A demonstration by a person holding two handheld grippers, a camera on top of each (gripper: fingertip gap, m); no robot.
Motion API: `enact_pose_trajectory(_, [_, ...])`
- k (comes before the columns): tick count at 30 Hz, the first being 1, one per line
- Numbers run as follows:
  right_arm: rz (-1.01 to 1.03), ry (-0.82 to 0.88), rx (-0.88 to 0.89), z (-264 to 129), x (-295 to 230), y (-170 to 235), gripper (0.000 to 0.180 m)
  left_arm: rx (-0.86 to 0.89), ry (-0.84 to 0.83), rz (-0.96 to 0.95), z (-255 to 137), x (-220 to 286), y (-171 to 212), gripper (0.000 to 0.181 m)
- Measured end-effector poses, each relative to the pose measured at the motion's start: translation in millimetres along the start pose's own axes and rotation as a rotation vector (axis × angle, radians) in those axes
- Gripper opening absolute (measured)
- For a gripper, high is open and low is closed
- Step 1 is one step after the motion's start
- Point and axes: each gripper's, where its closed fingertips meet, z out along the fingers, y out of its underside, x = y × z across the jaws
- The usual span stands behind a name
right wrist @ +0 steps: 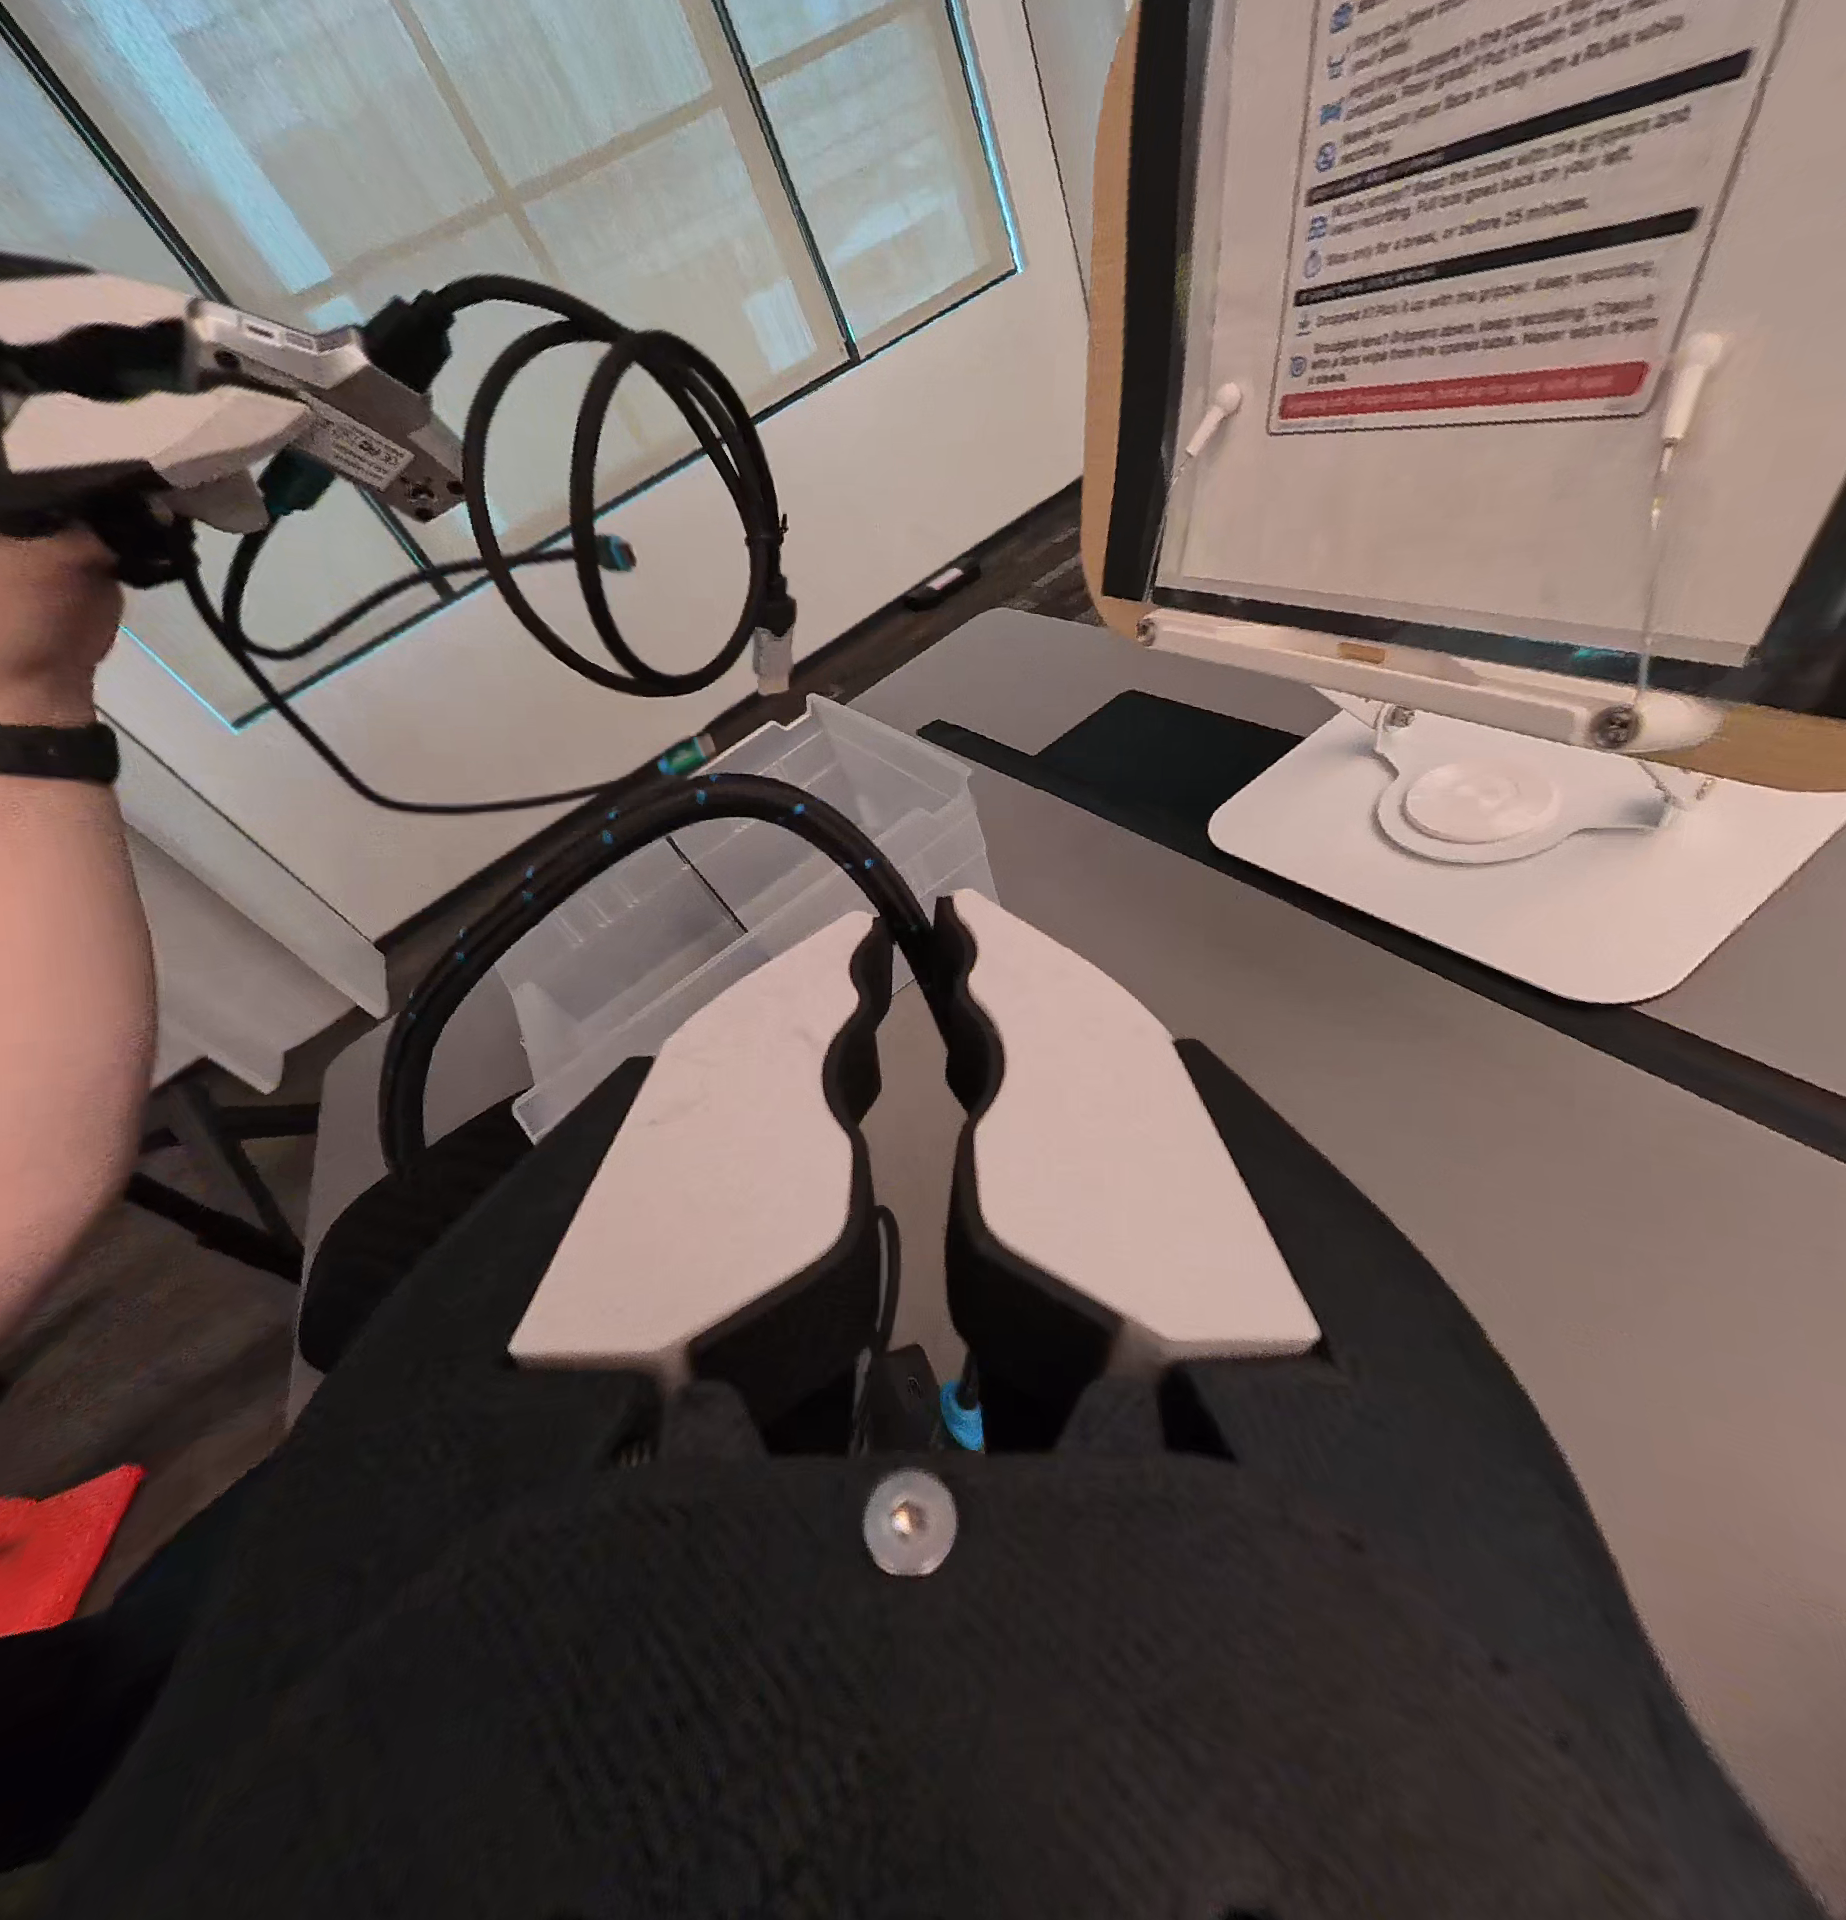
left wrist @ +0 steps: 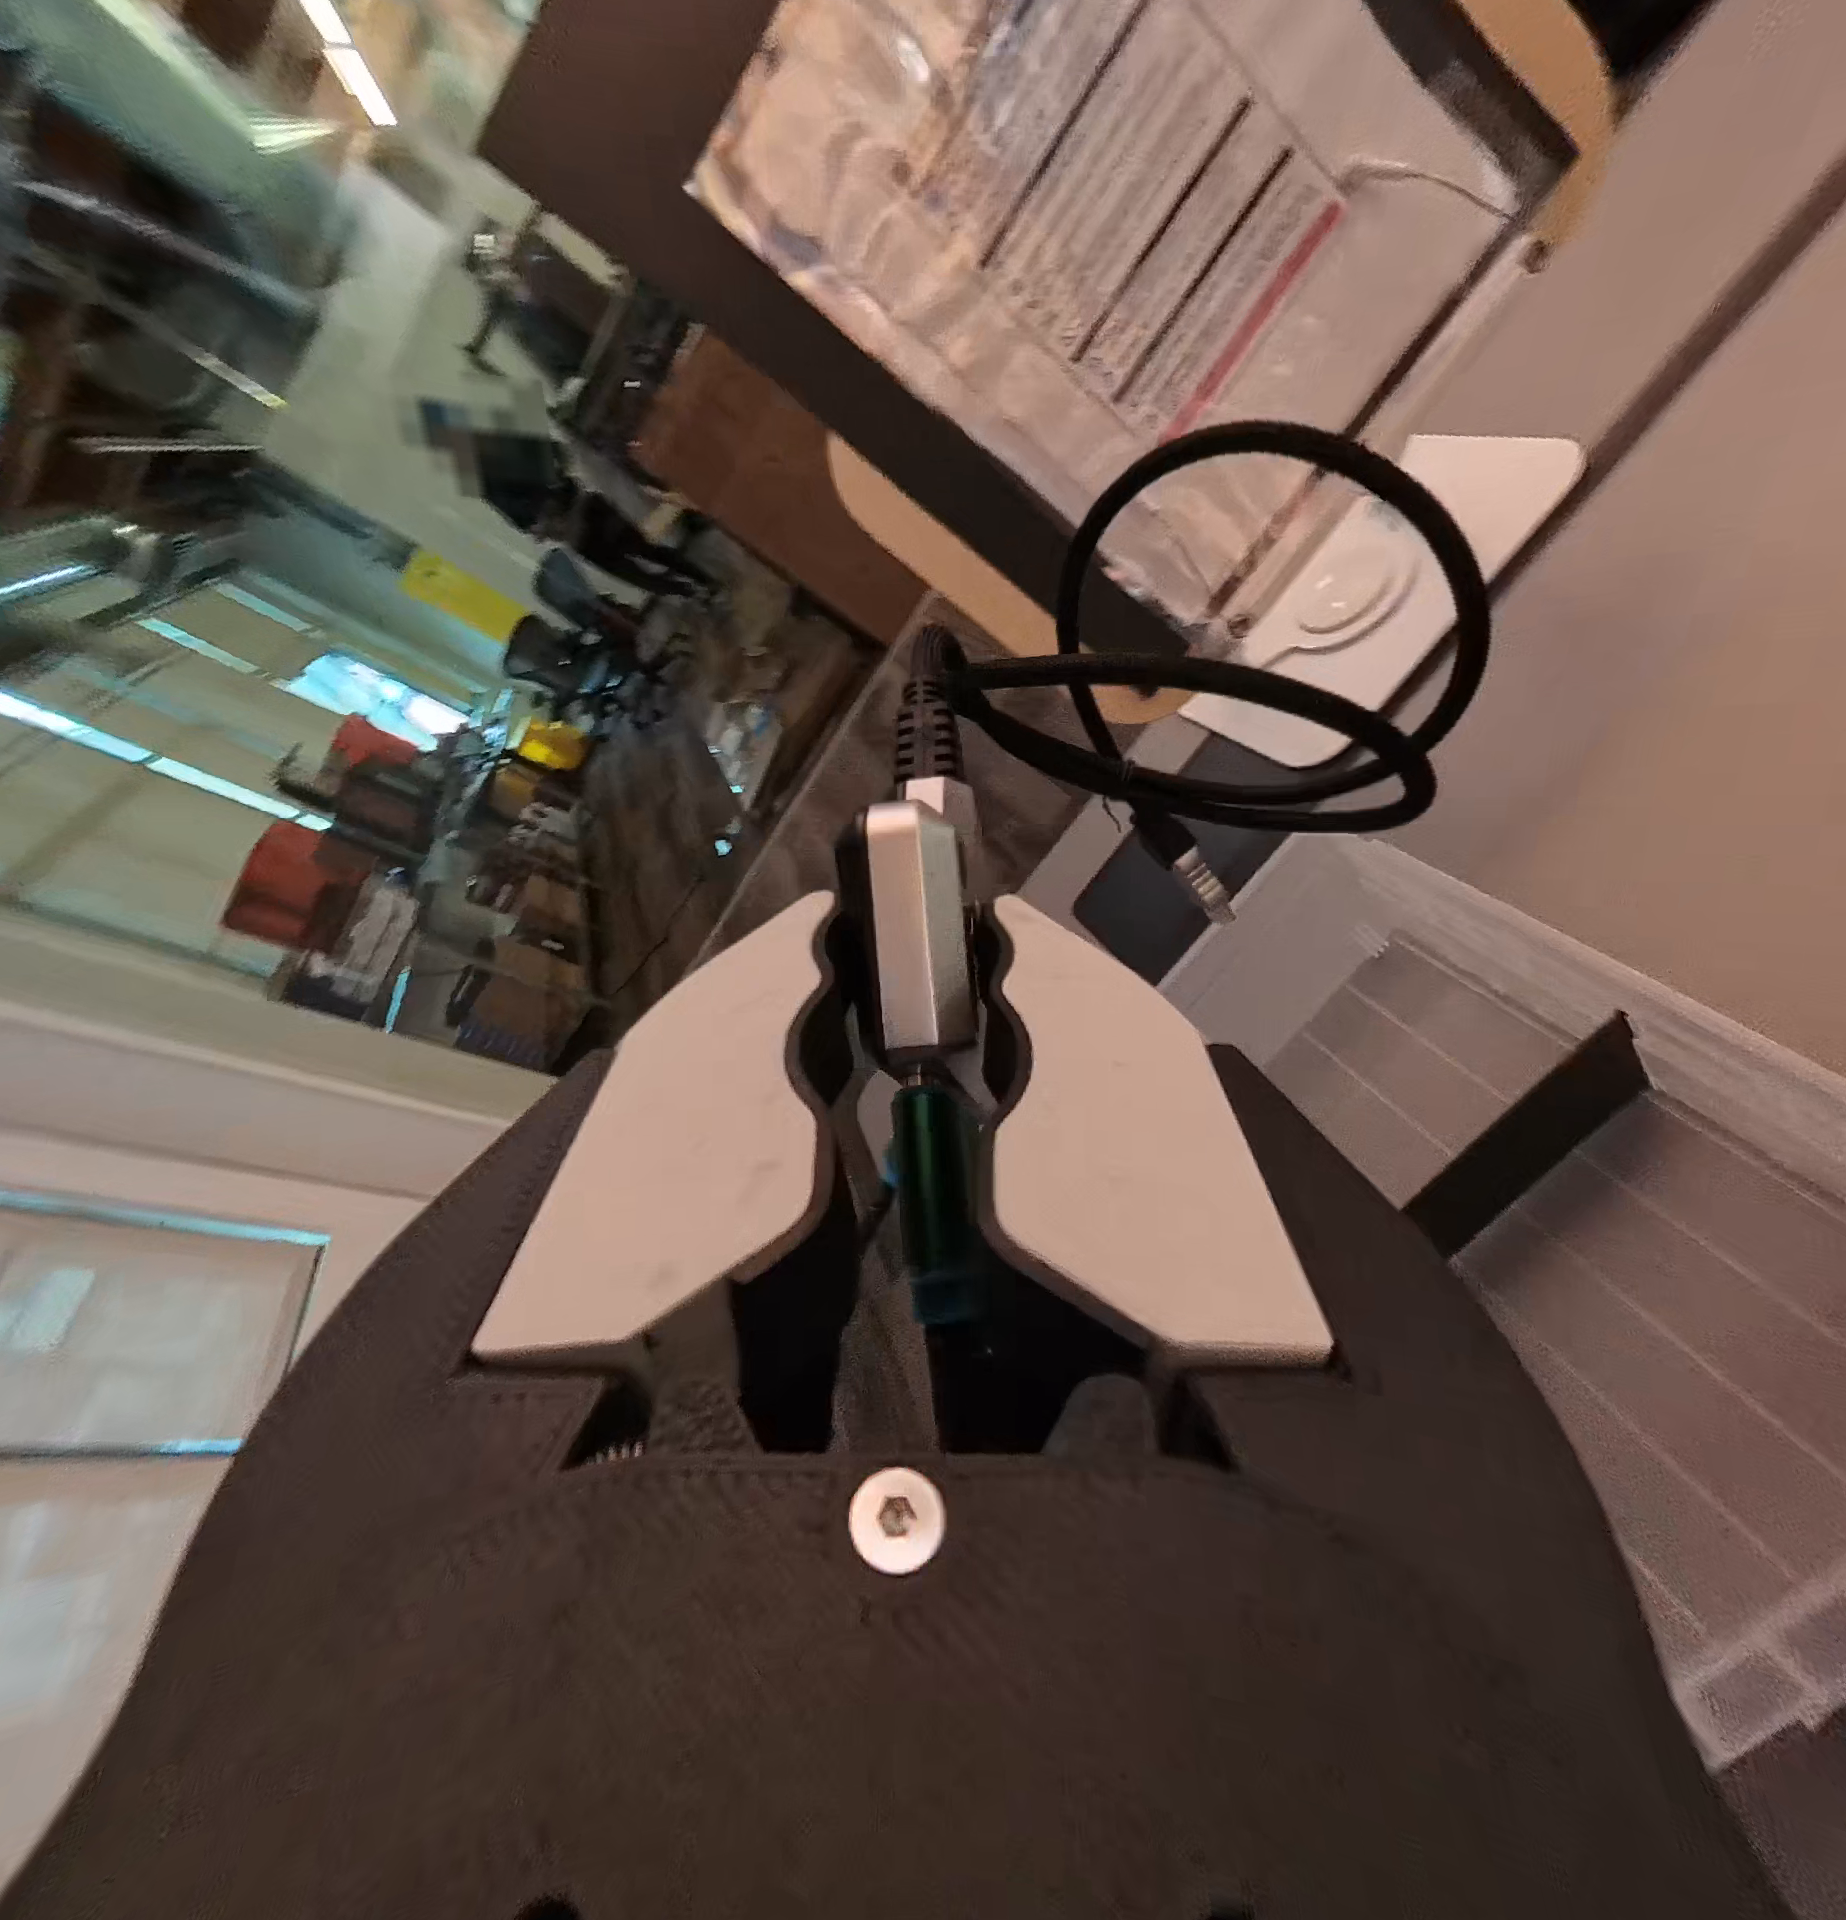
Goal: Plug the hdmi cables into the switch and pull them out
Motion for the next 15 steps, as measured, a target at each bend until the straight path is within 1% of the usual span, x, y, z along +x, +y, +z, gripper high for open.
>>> enact_pose_trajectory(2, [0.010, 0.009, 0.010, -4.1, 8.1, -2.3, 0.009, -0.008, 0.080, -0.025, 6.4, -7.9, -11.0, 0.020])
enact_pose_trajectory(5, [0.020, 0.007, 0.023, -7.9, 13.2, -5.1, 0.009, -0.001, 0.144, -0.058, 10.8, -18.0, -30.3, 0.020])
enact_pose_trajectory(8, [0.015, 0.010, 0.025, -8.5, 14.8, -5.2, 0.009, 0.060, 0.195, -0.111, 14.0, -19.3, -53.0, 0.020])
enact_pose_trajectory(12, [0.017, 0.002, 0.029, -8.9, 14.4, -5.2, 0.009, 0.164, 0.303, -0.197, 23.0, -3.4, -71.8, 0.020])
enact_pose_trajectory(15, [0.004, -0.002, 0.027, -9.5, 13.3, -5.2, 0.009, 0.185, 0.372, -0.206, 35.4, 14.6, -67.6, 0.020])
